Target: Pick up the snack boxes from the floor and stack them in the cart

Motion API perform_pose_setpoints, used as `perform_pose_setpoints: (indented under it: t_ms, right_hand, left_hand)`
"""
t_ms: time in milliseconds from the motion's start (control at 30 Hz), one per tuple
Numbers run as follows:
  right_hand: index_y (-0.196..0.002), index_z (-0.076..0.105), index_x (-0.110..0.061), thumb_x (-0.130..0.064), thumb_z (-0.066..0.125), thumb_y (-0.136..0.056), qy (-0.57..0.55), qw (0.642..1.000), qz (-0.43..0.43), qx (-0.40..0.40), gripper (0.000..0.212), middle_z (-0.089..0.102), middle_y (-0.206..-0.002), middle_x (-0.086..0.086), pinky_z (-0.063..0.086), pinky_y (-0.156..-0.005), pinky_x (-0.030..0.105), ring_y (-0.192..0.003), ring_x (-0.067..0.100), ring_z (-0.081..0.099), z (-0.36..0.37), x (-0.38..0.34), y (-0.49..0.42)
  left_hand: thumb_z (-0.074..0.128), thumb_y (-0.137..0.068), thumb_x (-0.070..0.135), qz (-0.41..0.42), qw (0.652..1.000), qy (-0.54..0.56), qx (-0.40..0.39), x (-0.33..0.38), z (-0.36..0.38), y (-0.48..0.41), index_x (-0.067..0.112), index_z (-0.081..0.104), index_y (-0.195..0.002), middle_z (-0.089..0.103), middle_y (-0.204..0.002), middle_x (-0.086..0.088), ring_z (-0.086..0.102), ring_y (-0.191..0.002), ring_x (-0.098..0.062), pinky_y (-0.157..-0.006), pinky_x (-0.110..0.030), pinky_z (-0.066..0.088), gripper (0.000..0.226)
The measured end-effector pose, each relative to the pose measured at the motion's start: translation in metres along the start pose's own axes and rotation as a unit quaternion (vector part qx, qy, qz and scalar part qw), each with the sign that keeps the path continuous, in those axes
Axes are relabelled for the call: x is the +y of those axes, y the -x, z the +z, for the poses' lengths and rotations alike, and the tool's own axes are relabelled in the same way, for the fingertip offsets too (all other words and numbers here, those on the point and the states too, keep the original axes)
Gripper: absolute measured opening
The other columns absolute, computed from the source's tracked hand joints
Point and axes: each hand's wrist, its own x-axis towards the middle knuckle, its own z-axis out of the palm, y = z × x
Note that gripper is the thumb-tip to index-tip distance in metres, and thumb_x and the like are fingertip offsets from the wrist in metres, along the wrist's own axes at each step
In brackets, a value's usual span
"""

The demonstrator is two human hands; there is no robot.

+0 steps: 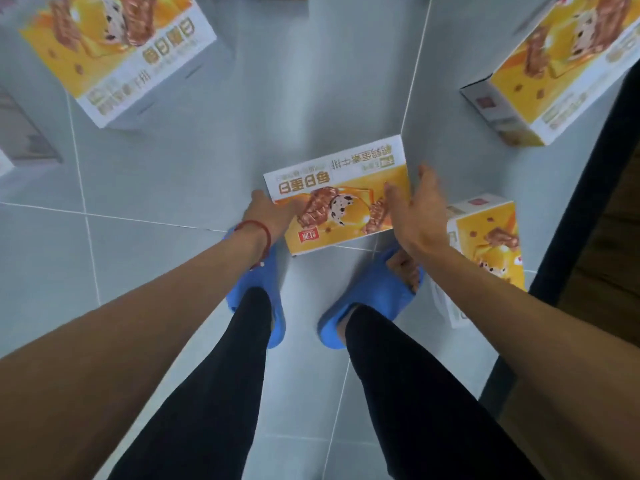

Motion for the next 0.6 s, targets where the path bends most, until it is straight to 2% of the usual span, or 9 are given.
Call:
perform_pose_setpoints:
  t_ms: [67, 100, 200, 267, 367, 467, 500, 600]
  right_hand:
    - [-0.145, 0.046, -0.011, -0.058, 0.052, -0.091, 0.001, 1.0, 0.009, -0.006, 0.072, 0.059, -0.142, 0.011, 0.043, -0.111, 0.05, -0.131, 0.033, 0.054, 0.011, 0.008, -0.022]
    - [-0.14, 0.049, -0.013, -0.061, 0.051, -0.092, -0.008, 1.0, 0.02, -0.017, 0.068, 0.063, -0.134, 0.007, 0.046, -0.107, 0.049, -0.124, 0.031, 0.059, 0.016, 0.012, -0.03]
    - [-0.141, 0.047, -0.019, -0.058, 0.058, -0.097, -0.056, 0.996, 0.047, -0.045, 0.06, 0.064, -0.127, -0.003, 0.048, -0.102, 0.042, -0.117, 0.022, 0.062, 0.023, 0.02, -0.036]
    - [-0.143, 0.044, -0.021, -0.047, 0.067, -0.096, -0.069, 0.995, 0.059, -0.048, 0.059, 0.064, -0.123, -0.008, 0.05, -0.094, 0.036, -0.11, 0.017, 0.063, 0.025, 0.027, -0.031]
    - [-0.146, 0.042, -0.024, -0.033, 0.072, -0.092, -0.083, 0.993, 0.072, -0.048, 0.063, 0.065, -0.123, -0.009, 0.054, -0.091, 0.035, -0.109, 0.016, 0.064, 0.023, 0.032, -0.02]
    - [-0.144, 0.04, -0.026, -0.036, 0.076, -0.091, -0.088, 0.992, 0.072, -0.051, 0.065, 0.062, -0.109, -0.023, 0.051, -0.084, 0.023, -0.096, 0.001, 0.063, 0.011, 0.029, -0.004]
    - [-0.143, 0.04, -0.026, -0.039, 0.077, -0.089, -0.094, 0.992, 0.074, -0.051, 0.066, 0.062, -0.106, -0.025, 0.052, -0.088, 0.026, -0.096, 0.0, 0.064, 0.007, 0.028, 0.002]
    - [-0.149, 0.038, -0.021, -0.053, 0.081, -0.081, -0.12, 0.986, 0.109, -0.047, 0.086, 0.068, -0.118, -0.012, 0.053, -0.103, 0.045, -0.111, 0.017, 0.068, 0.002, 0.018, 0.016]
  left_hand:
    - [0.088, -0.035, 0.078, -0.004, 0.999, 0.044, -0.01, -0.007, 0.003, -0.032, 0.018, 0.057, -0.127, 0.076, -0.11, -0.002, 0.075, -0.097, -0.023, -0.091, -0.053, 0.058, 0.114]
    - [0.091, -0.036, 0.073, -0.005, 0.997, 0.071, -0.019, -0.008, 0.005, -0.036, 0.02, 0.058, -0.128, 0.076, -0.109, -0.002, 0.076, -0.094, -0.023, -0.088, -0.052, 0.059, 0.111]
    - [0.094, -0.058, 0.036, 0.016, 0.994, 0.103, -0.026, 0.005, 0.01, -0.017, 0.018, 0.051, -0.129, 0.075, -0.111, -0.003, 0.076, -0.094, -0.023, -0.084, -0.05, 0.061, 0.085]
    - [0.091, -0.059, 0.025, 0.023, 0.995, 0.095, -0.023, 0.0, 0.012, -0.014, 0.022, 0.049, -0.126, 0.076, -0.109, 0.0, 0.075, -0.095, -0.022, -0.086, -0.051, 0.06, 0.08]
    - [0.089, -0.052, 0.037, 0.019, 0.997, 0.069, -0.028, -0.01, 0.002, -0.013, 0.042, 0.057, -0.115, 0.077, -0.105, 0.008, 0.075, -0.095, -0.022, -0.089, -0.052, 0.058, 0.071]
    - [0.083, -0.054, 0.056, 0.016, 0.999, 0.033, -0.031, -0.012, -0.011, 0.002, 0.055, 0.064, -0.1, 0.077, -0.102, 0.009, 0.075, -0.096, -0.025, -0.091, -0.054, 0.057, 0.05]
    - [0.079, -0.056, 0.063, 0.017, 1.0, 0.012, -0.023, -0.01, -0.015, 0.011, 0.058, 0.064, -0.098, 0.078, -0.1, 0.01, 0.075, -0.096, -0.024, -0.092, -0.053, 0.056, 0.046]
    - [0.068, -0.063, 0.074, 0.03, 0.999, -0.024, 0.002, -0.005, -0.023, 0.033, 0.064, 0.065, -0.096, 0.077, -0.098, 0.014, 0.073, -0.098, -0.02, -0.092, -0.05, 0.056, 0.034]
